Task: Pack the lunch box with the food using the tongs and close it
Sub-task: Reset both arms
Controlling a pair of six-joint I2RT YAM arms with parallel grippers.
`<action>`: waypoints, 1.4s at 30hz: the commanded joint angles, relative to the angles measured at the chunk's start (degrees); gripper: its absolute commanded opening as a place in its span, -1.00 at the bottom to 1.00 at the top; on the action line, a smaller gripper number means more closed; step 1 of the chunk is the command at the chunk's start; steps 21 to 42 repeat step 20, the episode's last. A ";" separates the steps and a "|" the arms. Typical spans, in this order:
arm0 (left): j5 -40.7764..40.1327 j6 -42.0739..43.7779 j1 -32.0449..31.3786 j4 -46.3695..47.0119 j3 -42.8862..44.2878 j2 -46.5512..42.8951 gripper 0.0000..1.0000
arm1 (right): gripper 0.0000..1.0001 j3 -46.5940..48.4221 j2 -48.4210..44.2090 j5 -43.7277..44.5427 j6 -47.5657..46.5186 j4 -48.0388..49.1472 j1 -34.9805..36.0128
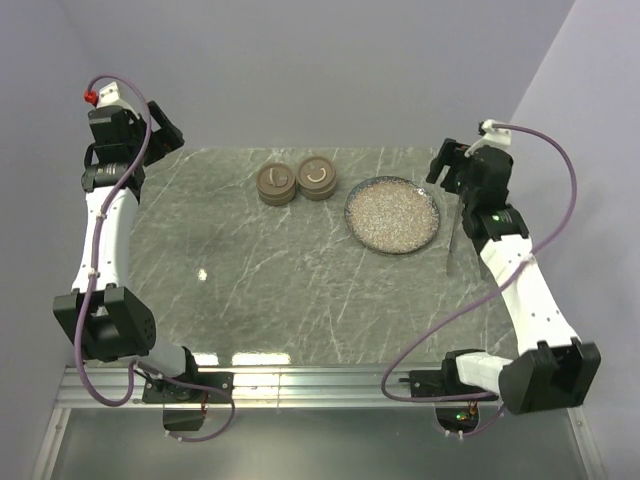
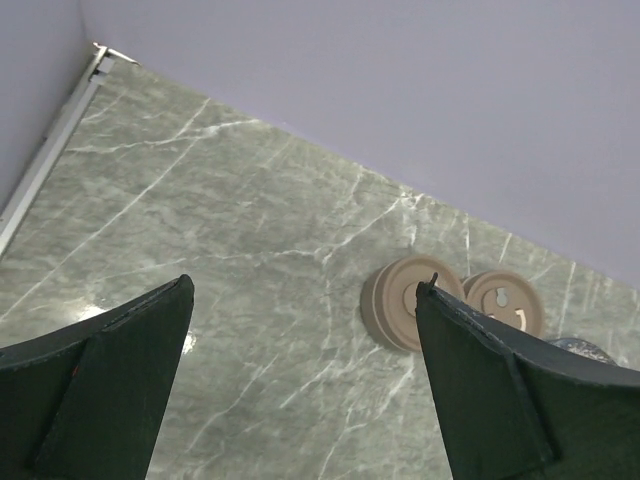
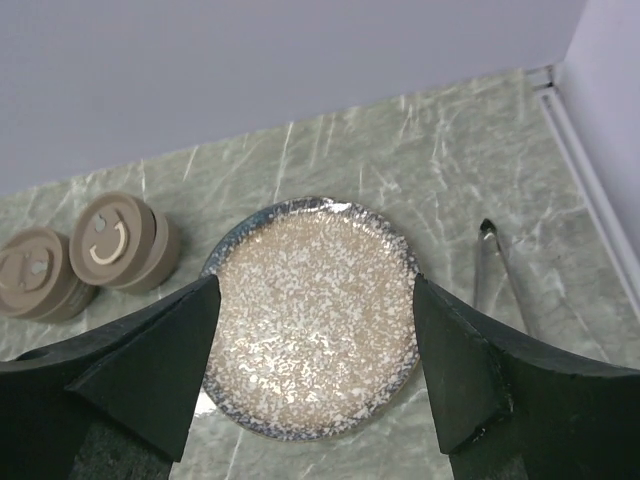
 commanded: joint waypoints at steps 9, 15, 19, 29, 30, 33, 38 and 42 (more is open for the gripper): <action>-0.80 3.44 0.02 -0.52 -2.64 -3.90 0.99 | 0.70 -2.75 -7.29 0.86 0.78 1.77 -1.98; -0.71 3.79 0.02 -0.61 -2.55 -4.17 0.99 | 0.70 -2.66 -7.11 0.43 0.87 2.21 -2.07; -1.24 3.97 0.02 -0.87 -2.29 -3.99 0.99 | 0.70 -2.93 -7.11 0.42 0.96 2.48 -2.07; -0.89 3.97 0.02 -0.87 -2.29 -3.99 0.99 | 0.70 -2.93 -7.02 0.42 0.87 2.39 -2.07; -0.89 3.97 0.02 -0.87 -2.29 -3.99 0.99 | 0.70 -2.93 -7.02 0.42 0.87 2.39 -2.07; -0.89 3.97 0.02 -0.87 -2.29 -3.99 0.99 | 0.70 -2.93 -7.02 0.42 0.87 2.39 -2.07; -0.89 3.97 0.02 -0.87 -2.29 -3.99 0.99 | 0.70 -2.93 -7.02 0.42 0.87 2.39 -2.07; -0.89 3.97 0.02 -0.87 -2.29 -3.99 0.99 | 0.70 -2.93 -7.02 0.42 0.87 2.39 -2.07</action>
